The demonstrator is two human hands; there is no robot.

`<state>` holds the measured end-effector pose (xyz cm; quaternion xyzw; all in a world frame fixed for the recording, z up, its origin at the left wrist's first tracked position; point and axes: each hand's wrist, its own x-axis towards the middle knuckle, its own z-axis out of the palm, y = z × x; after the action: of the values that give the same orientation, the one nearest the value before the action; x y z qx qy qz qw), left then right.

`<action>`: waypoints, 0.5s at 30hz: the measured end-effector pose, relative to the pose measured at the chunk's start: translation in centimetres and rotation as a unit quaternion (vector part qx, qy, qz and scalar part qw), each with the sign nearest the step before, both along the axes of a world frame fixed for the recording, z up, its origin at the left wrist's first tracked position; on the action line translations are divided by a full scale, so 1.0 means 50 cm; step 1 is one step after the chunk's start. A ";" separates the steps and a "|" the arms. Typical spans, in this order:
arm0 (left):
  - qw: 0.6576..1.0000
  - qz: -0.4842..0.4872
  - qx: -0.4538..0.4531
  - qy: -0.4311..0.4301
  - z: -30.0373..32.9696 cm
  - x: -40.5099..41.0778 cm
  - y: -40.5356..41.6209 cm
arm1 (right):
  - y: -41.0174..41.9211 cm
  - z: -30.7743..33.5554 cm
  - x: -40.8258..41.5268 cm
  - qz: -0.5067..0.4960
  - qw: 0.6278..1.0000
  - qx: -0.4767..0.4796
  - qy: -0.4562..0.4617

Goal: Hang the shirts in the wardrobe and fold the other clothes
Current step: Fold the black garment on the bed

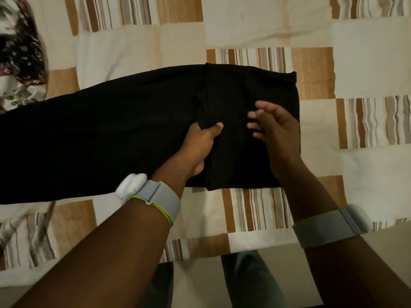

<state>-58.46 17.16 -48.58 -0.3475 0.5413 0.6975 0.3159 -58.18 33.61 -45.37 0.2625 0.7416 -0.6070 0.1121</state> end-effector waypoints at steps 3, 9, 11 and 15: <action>0.999 0.005 -0.027 0.030 0.016 0.011 -0.021 | -0.023 -0.016 0.045 0.061 0.994 0.082 0.039; 0.994 0.054 -0.036 0.090 0.083 0.023 -0.194 | -0.168 0.005 0.069 0.277 0.905 0.282 0.160; 0.991 0.064 -0.045 0.105 0.092 0.036 -0.266 | -0.233 0.004 0.071 0.336 0.874 0.302 0.178; 0.991 0.081 -0.081 0.065 0.068 0.082 -0.395 | -0.342 -0.056 0.079 0.434 0.799 0.387 0.149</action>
<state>-54.37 -2.59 -45.16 -0.3684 0.5853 0.6959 0.1934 -54.25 16.50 -48.16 -0.1595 0.9588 -0.1885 0.1408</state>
